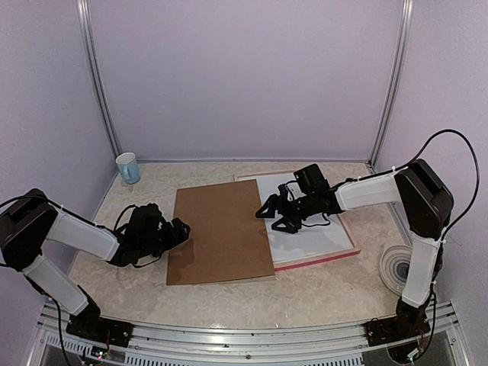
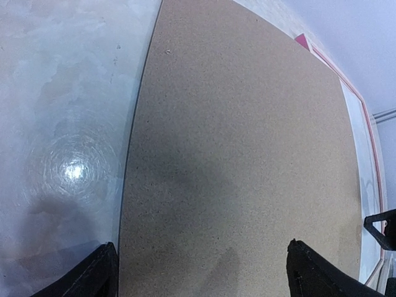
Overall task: Put the photo into the frame
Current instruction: Move the backboard to the frame body, then turn over the backboard at the center of the board.
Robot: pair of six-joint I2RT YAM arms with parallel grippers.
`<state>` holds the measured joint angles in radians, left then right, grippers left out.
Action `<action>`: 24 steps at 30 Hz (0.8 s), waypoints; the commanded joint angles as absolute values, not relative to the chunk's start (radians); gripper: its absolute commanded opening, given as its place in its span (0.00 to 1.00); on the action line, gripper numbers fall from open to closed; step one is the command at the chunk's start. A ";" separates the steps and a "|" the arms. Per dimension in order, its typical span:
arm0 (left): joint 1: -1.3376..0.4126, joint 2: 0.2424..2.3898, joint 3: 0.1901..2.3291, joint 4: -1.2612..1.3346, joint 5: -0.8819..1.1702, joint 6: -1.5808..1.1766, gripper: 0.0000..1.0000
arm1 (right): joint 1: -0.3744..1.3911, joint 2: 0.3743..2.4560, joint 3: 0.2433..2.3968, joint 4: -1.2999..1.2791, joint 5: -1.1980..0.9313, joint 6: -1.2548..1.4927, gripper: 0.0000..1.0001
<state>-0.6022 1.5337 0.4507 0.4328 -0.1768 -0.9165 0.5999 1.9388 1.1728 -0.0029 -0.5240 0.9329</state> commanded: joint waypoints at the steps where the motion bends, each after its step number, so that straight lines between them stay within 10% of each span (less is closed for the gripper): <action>1: -0.616 1.540 0.445 0.407 -0.158 -0.931 0.93 | 0.595 1.912 1.158 0.020 -0.553 0.917 0.81; 24: -0.641 1.554 0.456 0.408 -0.158 -0.936 0.93 | 0.598 1.982 1.162 0.031 -0.589 0.907 0.80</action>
<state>-0.6285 1.5341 0.4507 0.4335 -0.1772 -0.9203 0.5999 1.9579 1.1690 0.0139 -0.5690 0.9237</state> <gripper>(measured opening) 0.932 0.805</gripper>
